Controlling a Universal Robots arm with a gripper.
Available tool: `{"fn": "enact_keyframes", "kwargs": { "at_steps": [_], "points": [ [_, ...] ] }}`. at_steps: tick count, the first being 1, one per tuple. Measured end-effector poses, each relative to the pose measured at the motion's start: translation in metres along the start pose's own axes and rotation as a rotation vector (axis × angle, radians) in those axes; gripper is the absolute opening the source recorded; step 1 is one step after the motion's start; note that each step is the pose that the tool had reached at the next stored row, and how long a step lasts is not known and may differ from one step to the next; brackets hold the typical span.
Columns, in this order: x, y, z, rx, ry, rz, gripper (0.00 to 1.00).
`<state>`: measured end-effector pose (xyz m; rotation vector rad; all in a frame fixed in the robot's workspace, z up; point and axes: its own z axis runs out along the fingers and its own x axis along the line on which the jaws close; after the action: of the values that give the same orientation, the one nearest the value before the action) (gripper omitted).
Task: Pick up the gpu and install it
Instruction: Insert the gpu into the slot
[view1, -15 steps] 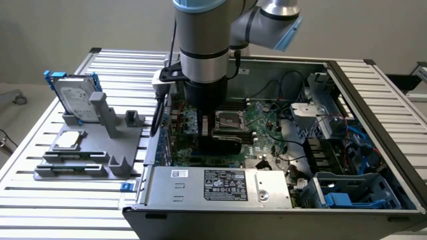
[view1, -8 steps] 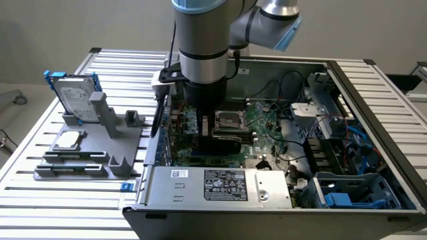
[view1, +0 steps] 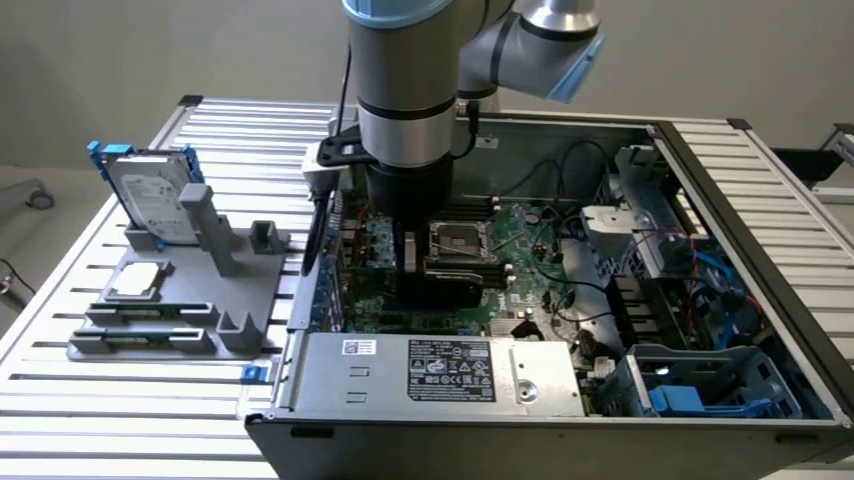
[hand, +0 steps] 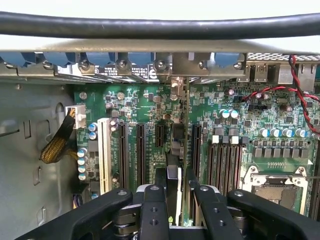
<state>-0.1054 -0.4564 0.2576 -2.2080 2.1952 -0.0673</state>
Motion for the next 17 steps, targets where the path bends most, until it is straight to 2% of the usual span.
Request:
{"fn": "enact_keyframes", "kwargs": {
  "at_steps": [5, 10, 17],
  "points": [
    [0.0, 0.0004, 0.0, 0.0001, -0.0007, -0.003, 0.26],
    [0.0, 0.0008, -0.0001, 0.0001, -0.0065, -0.004, 0.26],
    [-0.0001, 0.0029, 0.0003, -0.0005, -0.0084, -0.003, 0.27]
  ]
}}
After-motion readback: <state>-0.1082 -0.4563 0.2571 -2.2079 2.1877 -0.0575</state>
